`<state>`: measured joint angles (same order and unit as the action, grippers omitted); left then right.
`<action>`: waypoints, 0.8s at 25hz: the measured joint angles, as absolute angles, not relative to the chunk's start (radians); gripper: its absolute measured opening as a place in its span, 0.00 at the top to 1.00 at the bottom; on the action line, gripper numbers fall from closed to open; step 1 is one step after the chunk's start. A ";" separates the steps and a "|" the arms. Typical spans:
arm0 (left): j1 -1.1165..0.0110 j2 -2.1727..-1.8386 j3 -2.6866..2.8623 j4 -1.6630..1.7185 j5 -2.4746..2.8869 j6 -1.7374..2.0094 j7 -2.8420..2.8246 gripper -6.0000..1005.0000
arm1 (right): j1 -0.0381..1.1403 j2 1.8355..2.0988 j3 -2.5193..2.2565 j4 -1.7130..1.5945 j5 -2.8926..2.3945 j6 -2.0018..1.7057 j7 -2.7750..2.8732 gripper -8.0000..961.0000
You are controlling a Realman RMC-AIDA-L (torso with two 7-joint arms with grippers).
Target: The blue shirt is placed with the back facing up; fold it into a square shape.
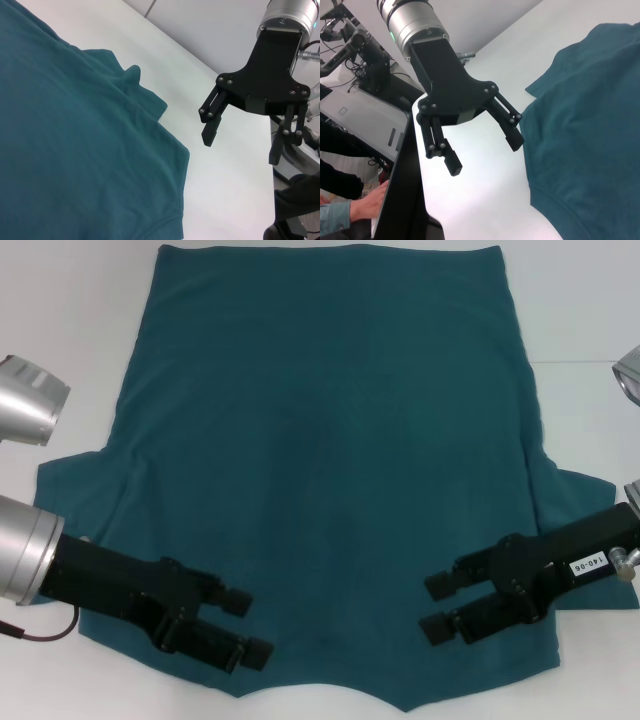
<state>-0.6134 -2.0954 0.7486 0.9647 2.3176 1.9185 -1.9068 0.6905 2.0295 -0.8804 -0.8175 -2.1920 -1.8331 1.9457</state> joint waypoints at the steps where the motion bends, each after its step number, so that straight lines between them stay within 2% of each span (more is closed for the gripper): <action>1: -0.613 -2.095 0.749 0.965 2.318 1.918 -1.907 0.10 | 0.691 2.029 -0.880 -0.818 -2.192 -1.833 1.946 0.16; 17: -0.614 -2.094 0.742 0.963 2.319 1.906 -1.921 0.10 | 0.686 2.031 -0.843 -0.816 -2.187 -1.818 1.960 0.16; 20: -0.606 -2.082 0.667 0.957 2.324 1.717 -2.087 0.10 | 0.685 2.029 -0.714 -0.800 -2.184 -1.739 2.038 0.16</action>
